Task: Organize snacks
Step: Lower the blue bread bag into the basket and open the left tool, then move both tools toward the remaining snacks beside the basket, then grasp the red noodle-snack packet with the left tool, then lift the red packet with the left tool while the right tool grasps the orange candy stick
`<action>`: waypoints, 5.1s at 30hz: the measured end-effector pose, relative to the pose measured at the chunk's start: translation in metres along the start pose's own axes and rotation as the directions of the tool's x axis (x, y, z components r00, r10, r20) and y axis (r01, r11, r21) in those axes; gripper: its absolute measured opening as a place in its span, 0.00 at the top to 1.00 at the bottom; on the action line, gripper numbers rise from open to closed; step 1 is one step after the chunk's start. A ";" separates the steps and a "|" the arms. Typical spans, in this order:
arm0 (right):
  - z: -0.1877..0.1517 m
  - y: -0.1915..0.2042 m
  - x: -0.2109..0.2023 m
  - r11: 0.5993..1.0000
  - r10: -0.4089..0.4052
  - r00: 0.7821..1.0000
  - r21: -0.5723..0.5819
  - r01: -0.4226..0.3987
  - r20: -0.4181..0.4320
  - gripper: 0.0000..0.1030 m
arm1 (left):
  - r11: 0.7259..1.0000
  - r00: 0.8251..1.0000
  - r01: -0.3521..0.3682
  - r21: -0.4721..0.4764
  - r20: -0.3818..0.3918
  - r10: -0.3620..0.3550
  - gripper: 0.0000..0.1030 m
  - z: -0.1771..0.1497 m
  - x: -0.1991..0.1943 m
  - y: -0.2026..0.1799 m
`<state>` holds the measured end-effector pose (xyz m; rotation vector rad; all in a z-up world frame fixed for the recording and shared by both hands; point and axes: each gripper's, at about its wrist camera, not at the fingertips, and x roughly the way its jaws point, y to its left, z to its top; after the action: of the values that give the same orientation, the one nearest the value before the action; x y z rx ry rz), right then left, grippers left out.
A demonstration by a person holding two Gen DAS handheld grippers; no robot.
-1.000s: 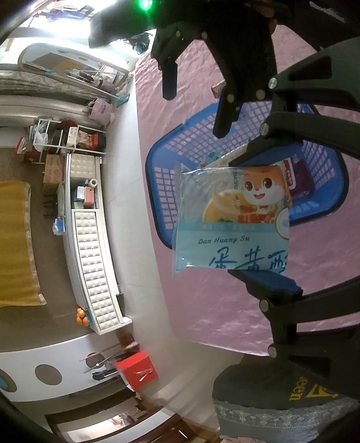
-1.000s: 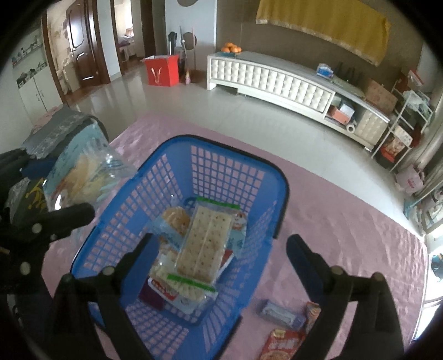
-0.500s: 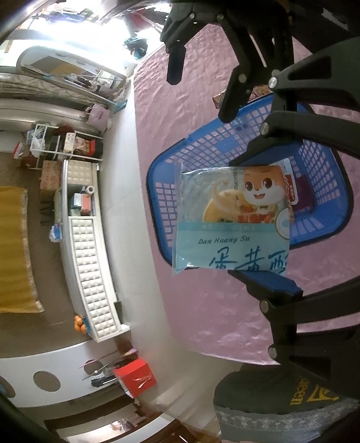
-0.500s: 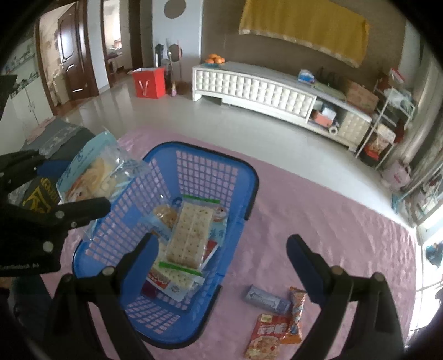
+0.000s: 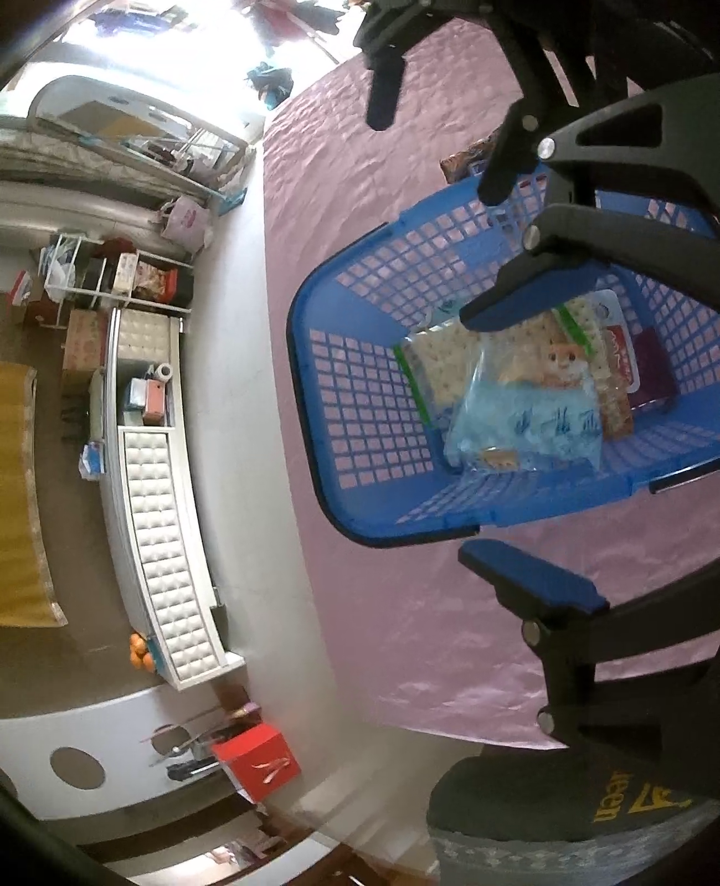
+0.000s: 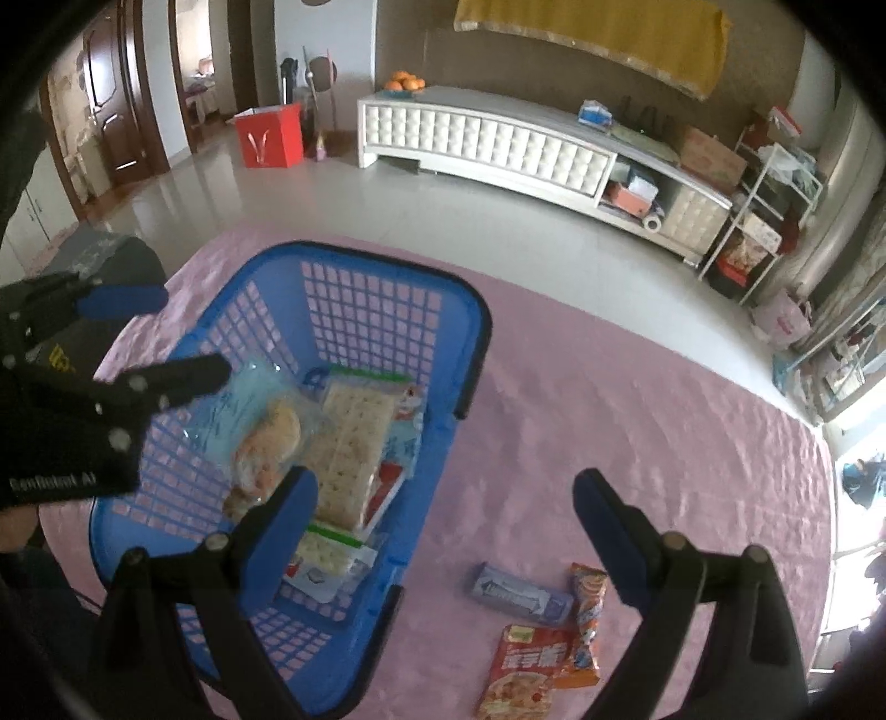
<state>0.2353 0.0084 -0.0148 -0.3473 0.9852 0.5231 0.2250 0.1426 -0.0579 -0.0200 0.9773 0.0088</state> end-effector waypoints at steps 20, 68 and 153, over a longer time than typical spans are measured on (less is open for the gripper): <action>-0.030 -0.001 -0.066 0.998 0.048 0.997 0.034 -0.050 0.068 0.07 | 1.000 0.999 -0.015 0.014 0.050 0.014 0.27 -0.041 -0.077 -0.040; -0.222 -0.168 -0.014 0.950 0.070 0.995 0.310 -0.047 -0.065 0.07 | 0.995 0.974 0.098 -0.005 -0.203 -0.097 0.27 -0.112 0.055 -0.265; -0.168 -0.121 0.058 0.988 0.143 0.990 0.068 -0.141 -0.021 0.72 | 0.999 0.998 -0.018 0.031 -0.066 0.020 0.79 -0.104 0.047 -0.237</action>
<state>0.2120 -0.1608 -0.1454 -0.2257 1.0548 0.6148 0.1690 -0.0962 -0.1518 0.0173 1.0442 0.0107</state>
